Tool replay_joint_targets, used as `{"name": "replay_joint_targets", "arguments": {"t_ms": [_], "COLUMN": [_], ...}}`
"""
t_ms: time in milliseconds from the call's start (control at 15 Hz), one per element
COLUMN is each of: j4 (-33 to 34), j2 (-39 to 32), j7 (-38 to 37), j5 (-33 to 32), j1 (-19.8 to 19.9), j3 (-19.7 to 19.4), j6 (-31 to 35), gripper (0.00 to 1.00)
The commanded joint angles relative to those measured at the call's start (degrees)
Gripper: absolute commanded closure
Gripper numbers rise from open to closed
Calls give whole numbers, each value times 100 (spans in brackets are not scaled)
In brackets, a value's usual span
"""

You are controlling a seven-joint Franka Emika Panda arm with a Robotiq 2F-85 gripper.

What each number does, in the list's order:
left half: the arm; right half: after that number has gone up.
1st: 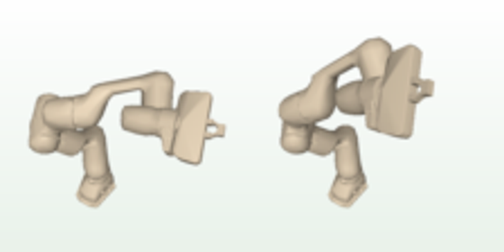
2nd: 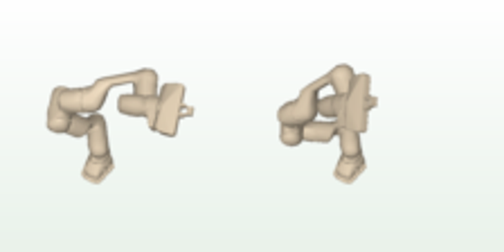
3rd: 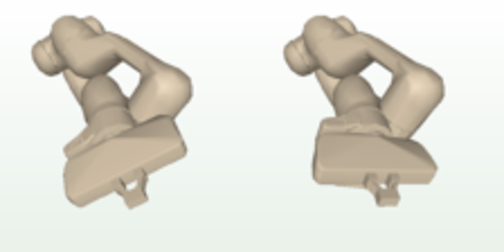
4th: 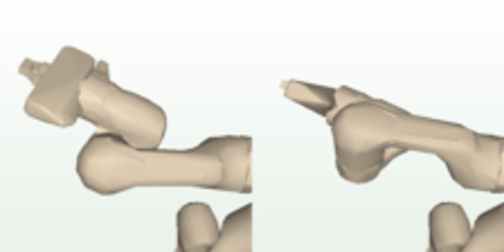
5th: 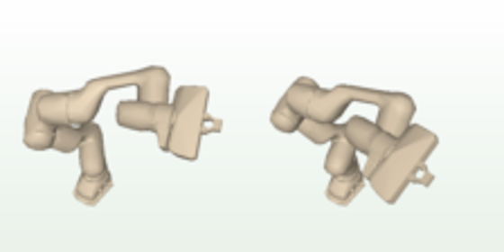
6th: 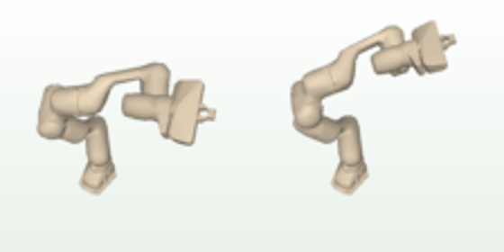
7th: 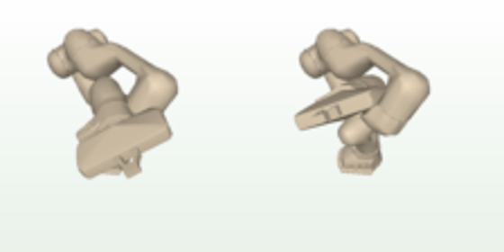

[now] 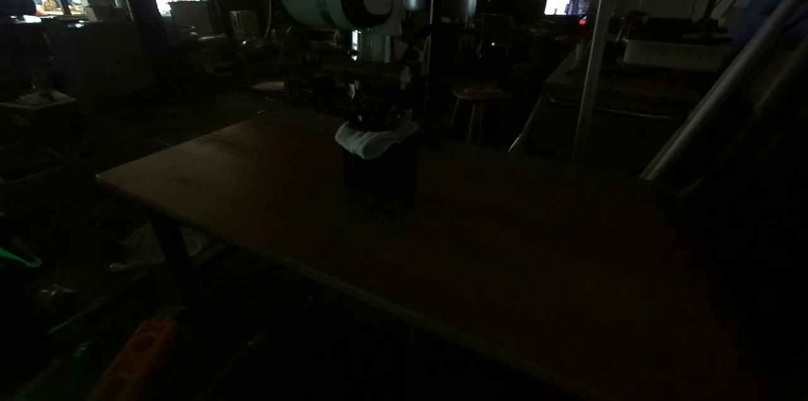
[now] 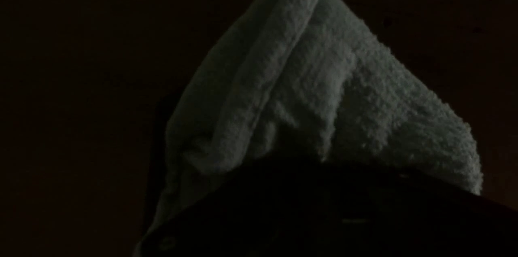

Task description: Pick up the towel and put it in the box

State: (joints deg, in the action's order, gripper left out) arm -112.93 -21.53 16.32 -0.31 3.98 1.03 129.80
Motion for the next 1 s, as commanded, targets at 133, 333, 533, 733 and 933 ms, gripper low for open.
{"name": "replay_joint_targets", "arguments": {"t_ms": [133, 333, 533, 733, 933], "j4": [4, -9, -35, -65, -104], "j2": [-198, -232, -182, -31, 166], "j7": [307, 380, 404, 342, 272], "j5": [317, 462, 523, 442, 328], "j1": [114, 135, 132, 103, 69], "j3": [125, 163, 162, 117, 68], "j6": [-16, -10, -12, -34, -87], "gripper": [88, 89, 89, 89, 89]}}
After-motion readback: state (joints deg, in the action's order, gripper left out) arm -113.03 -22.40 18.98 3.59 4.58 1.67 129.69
